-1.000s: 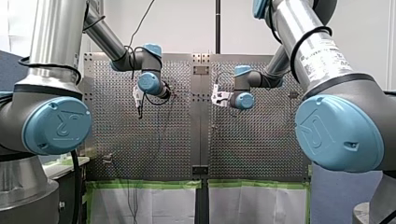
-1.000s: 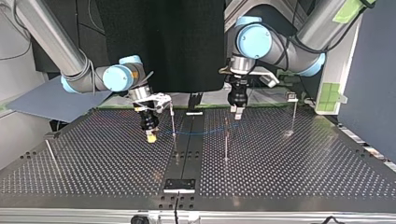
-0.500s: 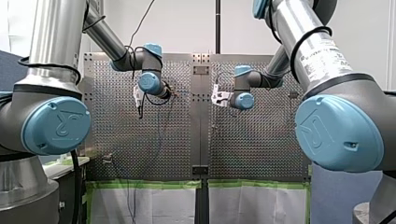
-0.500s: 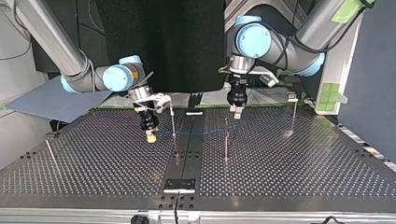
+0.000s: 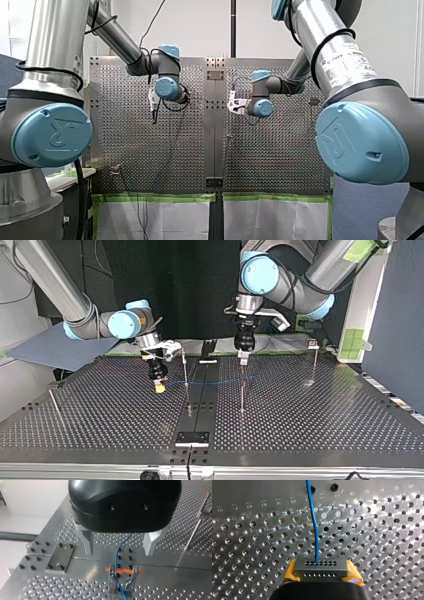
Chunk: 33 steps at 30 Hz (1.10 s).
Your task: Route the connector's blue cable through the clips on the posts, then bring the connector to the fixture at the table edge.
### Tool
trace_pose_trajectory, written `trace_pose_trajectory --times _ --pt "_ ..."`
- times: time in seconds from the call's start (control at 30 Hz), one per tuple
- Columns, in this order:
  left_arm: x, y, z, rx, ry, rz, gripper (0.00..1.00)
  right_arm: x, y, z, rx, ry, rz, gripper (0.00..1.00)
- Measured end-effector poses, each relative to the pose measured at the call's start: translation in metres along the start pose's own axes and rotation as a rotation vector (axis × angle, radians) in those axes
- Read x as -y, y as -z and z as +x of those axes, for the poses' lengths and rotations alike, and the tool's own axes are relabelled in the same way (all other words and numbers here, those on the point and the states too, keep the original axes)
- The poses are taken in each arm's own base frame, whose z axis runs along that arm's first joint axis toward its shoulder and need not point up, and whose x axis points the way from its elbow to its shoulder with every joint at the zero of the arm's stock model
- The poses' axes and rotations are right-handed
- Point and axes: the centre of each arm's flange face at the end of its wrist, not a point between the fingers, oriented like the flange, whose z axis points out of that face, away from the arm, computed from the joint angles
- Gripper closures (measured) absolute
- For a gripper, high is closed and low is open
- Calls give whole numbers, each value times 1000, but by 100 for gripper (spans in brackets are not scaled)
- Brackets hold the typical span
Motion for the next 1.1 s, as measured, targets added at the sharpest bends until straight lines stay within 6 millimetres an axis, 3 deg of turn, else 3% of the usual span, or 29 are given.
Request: trace_pose_trajectory --times 0.23,0.7,0.87,1.1 --pt "28 -5 4 7 -45 0 0 -2 1 -1 12 20 -5 100" --pt "78 12 -20 37 -38 1 0 -6 3 -3 34 66 -27 100" --pt "90 17 -17 28 -47 -11 0 -6 3 -3 30 65 -26 100" --pt "96 3 0 16 -64 -67 0 -5 2 -3 26 62 -24 100"
